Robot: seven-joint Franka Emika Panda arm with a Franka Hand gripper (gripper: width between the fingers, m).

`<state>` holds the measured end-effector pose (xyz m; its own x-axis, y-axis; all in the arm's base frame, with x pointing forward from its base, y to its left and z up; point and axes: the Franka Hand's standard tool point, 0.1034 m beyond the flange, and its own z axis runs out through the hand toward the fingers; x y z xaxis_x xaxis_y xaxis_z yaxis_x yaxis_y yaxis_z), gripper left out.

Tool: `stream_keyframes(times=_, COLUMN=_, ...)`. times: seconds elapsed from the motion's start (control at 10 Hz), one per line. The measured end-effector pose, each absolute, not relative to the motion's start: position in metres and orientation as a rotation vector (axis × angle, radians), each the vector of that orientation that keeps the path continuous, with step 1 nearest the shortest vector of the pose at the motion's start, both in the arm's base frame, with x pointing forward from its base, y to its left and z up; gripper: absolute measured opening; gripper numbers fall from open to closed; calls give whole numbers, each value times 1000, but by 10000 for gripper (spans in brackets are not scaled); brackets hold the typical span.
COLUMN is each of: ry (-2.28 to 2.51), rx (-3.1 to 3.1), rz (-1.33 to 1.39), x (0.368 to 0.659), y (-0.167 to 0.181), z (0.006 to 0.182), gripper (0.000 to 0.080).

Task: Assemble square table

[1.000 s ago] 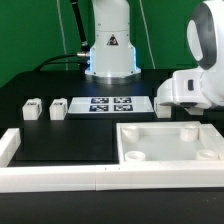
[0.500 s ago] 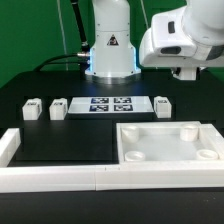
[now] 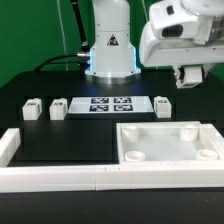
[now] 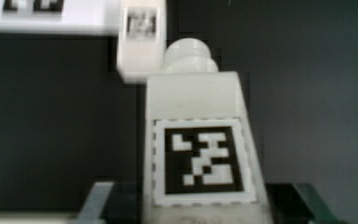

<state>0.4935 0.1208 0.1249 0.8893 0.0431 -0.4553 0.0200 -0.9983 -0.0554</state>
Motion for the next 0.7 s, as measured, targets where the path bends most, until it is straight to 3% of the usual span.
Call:
stream_keyframes(times=0.2, ry=-77, rx=-3034, rz=453, x=542, y=98, z=149, gripper=290)
stream_keyframes(times=0.7, ry=-61, rx=-3058, rz=-100, x=554, y=101, z=144, gripper=290)
